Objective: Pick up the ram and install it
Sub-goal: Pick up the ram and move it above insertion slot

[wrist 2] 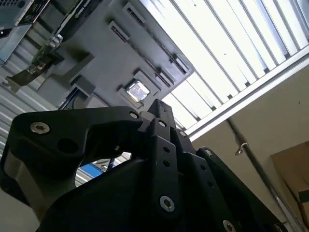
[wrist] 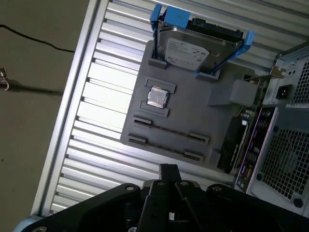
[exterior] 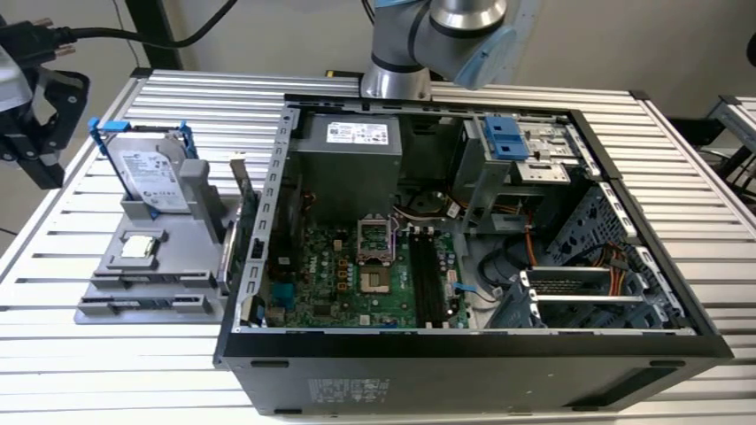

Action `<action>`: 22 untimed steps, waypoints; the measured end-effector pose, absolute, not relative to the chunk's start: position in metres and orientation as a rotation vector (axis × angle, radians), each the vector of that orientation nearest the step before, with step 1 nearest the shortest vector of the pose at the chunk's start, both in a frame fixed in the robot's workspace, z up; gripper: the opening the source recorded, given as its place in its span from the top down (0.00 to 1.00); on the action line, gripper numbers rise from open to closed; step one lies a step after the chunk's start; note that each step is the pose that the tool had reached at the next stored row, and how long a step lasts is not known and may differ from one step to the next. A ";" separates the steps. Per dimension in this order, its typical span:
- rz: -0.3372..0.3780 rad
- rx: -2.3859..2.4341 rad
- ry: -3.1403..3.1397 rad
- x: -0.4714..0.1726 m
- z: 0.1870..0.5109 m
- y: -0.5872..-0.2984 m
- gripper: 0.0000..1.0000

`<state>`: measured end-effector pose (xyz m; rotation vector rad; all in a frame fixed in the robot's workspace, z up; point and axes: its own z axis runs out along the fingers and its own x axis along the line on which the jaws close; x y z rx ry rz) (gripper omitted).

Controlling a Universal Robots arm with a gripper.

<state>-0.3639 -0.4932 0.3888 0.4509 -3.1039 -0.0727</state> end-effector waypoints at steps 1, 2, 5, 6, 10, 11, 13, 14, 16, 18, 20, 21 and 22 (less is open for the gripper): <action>-0.073 0.463 -3.102 -0.364 0.389 -0.493 1.00; -0.073 0.475 -3.100 -0.364 0.389 -0.493 1.00; -0.072 0.526 -3.091 -0.364 0.389 -0.493 1.00; -0.072 0.545 -3.087 -0.364 0.389 -0.493 1.00; -0.072 0.623 -3.071 -0.364 0.389 -0.493 1.00; -0.072 0.641 -3.067 -0.364 0.389 -0.493 1.00; -0.072 0.680 -3.059 -0.364 0.389 -0.493 1.00; -0.072 0.696 -3.055 -0.364 0.389 -0.493 1.00; -0.072 0.736 -3.045 -0.364 0.389 -0.493 1.00; -0.071 0.770 -3.036 -0.364 0.389 -0.493 1.00; -0.071 0.808 -3.025 -0.364 0.389 -0.493 1.00; -0.071 0.829 -3.019 -0.364 0.389 -0.493 1.00; -0.071 0.847 -3.014 -0.364 0.389 -0.493 1.00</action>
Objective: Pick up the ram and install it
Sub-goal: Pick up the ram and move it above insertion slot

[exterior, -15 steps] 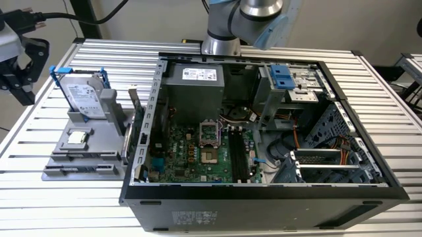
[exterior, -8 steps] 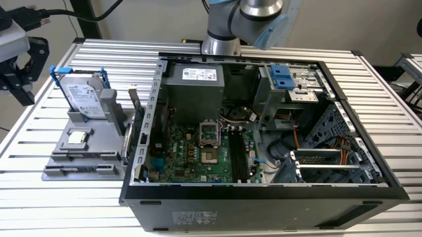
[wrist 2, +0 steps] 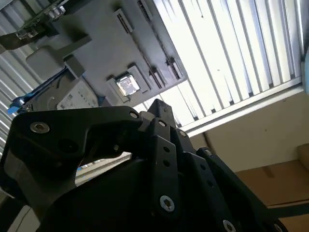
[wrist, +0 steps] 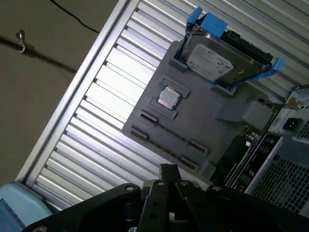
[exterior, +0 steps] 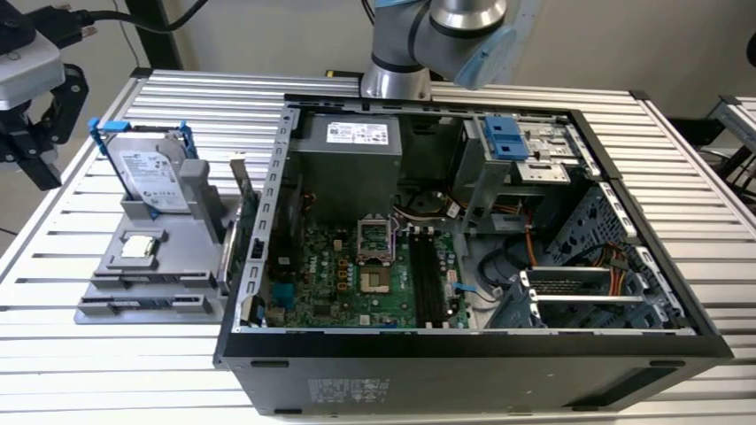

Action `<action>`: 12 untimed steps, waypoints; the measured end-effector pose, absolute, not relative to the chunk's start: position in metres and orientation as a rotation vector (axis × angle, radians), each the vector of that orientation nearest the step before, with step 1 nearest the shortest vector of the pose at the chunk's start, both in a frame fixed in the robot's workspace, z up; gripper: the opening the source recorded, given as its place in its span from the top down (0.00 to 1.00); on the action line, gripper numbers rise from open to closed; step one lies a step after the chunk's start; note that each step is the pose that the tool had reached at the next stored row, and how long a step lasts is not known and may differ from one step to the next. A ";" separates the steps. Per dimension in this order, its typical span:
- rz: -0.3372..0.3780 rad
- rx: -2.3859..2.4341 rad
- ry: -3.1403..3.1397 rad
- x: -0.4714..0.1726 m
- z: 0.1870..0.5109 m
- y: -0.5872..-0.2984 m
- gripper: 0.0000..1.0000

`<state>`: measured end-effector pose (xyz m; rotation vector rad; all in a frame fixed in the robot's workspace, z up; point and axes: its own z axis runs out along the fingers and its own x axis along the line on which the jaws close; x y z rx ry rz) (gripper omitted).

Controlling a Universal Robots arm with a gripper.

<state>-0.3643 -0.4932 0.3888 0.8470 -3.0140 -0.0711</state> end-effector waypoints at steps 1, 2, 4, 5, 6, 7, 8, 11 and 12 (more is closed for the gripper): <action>-0.071 0.866 -3.008 -0.364 0.389 -0.493 1.00; -0.071 0.886 -3.002 -0.364 0.389 -0.493 1.00; -0.071 0.920 -2.991 -0.364 0.389 -0.493 1.00; -0.071 0.937 -2.986 -0.364 0.389 -0.493 1.00; -0.070 0.955 -2.980 -0.364 0.389 -0.493 1.00; -0.070 0.972 -2.974 -0.364 0.389 -0.493 1.00; -0.070 0.990 -2.968 -0.364 0.389 -0.493 1.00; -0.070 1.046 -2.948 -0.364 0.389 -0.493 1.00; -0.070 1.068 -2.939 -0.364 0.389 -0.493 1.00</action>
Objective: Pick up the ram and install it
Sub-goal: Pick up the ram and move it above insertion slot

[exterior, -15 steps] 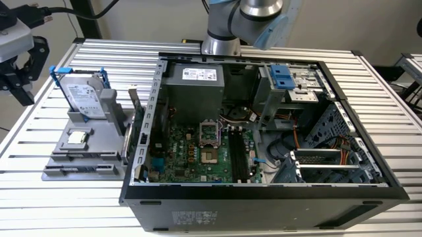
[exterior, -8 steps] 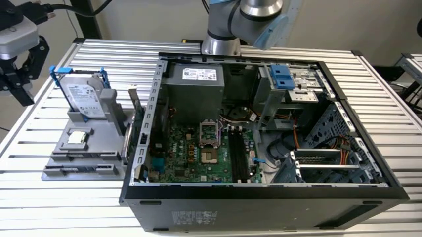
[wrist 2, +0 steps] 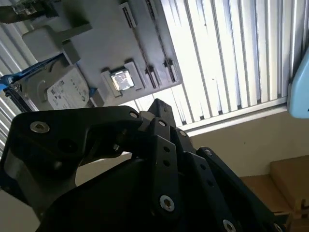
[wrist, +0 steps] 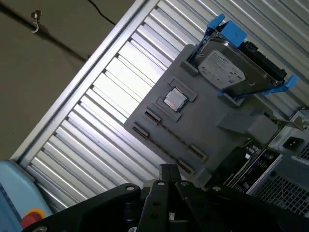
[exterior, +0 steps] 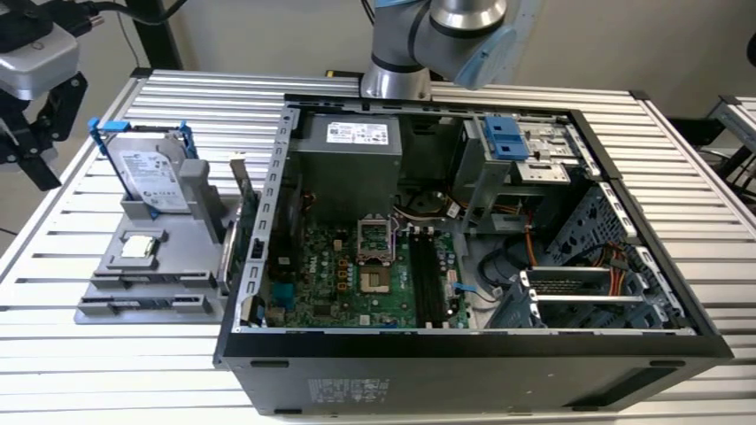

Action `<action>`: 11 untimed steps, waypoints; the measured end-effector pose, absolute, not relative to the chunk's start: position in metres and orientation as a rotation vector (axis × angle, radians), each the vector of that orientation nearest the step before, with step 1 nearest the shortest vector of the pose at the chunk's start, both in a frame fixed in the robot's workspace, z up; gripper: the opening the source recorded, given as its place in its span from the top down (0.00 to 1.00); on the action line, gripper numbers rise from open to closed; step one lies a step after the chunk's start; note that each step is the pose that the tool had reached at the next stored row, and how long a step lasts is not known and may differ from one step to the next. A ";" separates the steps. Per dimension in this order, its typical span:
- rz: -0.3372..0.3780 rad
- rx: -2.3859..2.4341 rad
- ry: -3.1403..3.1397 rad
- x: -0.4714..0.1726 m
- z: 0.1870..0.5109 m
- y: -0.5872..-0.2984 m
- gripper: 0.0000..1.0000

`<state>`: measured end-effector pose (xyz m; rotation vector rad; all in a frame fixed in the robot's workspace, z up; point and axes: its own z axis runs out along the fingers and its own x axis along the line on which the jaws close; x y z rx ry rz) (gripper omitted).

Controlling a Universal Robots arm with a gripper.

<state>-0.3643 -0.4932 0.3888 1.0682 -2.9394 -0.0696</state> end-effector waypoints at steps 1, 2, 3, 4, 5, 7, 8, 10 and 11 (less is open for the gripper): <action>-0.069 1.091 -2.931 -0.364 0.389 -0.493 1.00; -0.069 1.113 -2.922 -0.364 0.389 -0.493 1.00; -0.069 1.134 -2.914 -0.364 0.389 -0.493 1.00; -0.069 1.155 -2.905 -0.364 0.389 -0.493 1.00; -0.069 1.173 -2.897 -0.364 0.389 -0.493 1.00; -0.068 1.207 -2.883 -0.364 0.389 -0.493 1.00; -0.068 1.223 -2.876 -0.364 0.389 -0.493 1.00; -0.068 1.259 -2.860 -0.364 0.389 -0.493 1.00; -0.068 1.278 -2.851 -0.364 0.389 -0.493 1.00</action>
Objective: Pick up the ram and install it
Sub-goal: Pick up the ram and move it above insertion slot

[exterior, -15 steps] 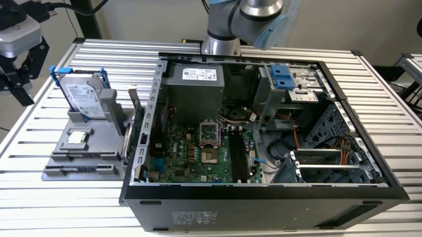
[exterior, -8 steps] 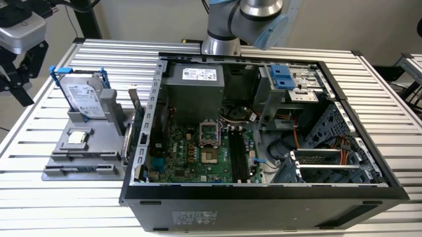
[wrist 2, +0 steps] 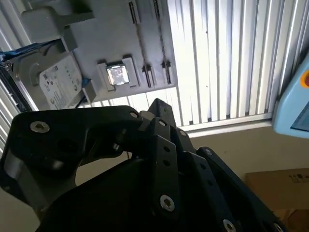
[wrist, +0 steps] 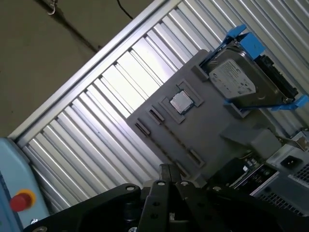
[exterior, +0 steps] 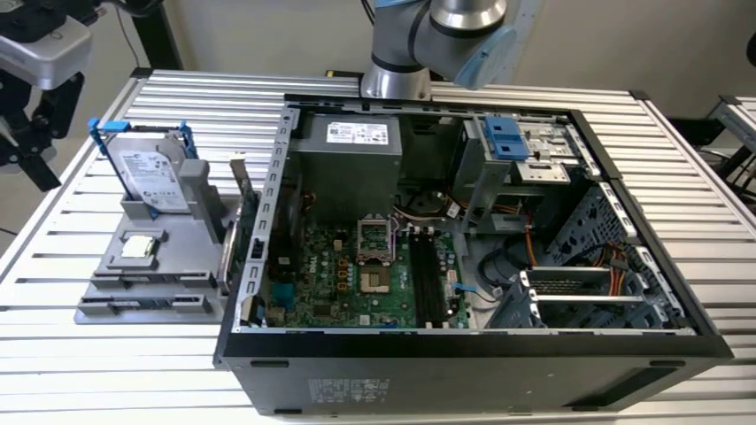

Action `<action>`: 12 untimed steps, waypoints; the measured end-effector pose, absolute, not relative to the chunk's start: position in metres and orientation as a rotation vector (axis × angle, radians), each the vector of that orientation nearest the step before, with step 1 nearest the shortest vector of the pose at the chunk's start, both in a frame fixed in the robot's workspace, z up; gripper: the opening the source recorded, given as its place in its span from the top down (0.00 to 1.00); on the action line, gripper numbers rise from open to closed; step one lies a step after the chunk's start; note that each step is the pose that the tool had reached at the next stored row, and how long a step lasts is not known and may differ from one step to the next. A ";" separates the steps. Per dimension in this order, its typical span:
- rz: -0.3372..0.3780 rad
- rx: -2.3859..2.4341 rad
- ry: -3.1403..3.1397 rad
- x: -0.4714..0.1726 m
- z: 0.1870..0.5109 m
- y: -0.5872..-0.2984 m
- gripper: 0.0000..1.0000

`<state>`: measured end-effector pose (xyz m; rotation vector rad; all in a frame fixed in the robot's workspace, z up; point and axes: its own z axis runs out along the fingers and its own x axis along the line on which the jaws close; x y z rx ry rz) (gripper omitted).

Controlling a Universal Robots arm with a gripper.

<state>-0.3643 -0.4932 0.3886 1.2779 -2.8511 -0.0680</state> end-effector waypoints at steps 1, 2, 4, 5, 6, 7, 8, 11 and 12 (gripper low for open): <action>-0.068 1.295 -2.843 -0.364 0.389 -0.493 1.00; -0.067 1.312 -2.835 -0.364 0.389 -0.493 1.00; -0.067 1.346 -2.818 -0.364 0.389 -0.493 1.00; -0.067 1.364 -2.809 -0.364 0.389 -0.493 1.00; -0.067 1.382 -2.800 -0.364 0.389 -0.493 1.00; -0.067 1.399 -2.792 -0.364 0.389 -0.493 1.00; -0.066 1.417 -2.782 -0.364 0.389 -0.493 1.00; -0.066 1.474 -2.751 -0.364 0.389 -0.493 1.00; -0.066 1.494 -2.740 -0.364 0.388 -0.493 1.00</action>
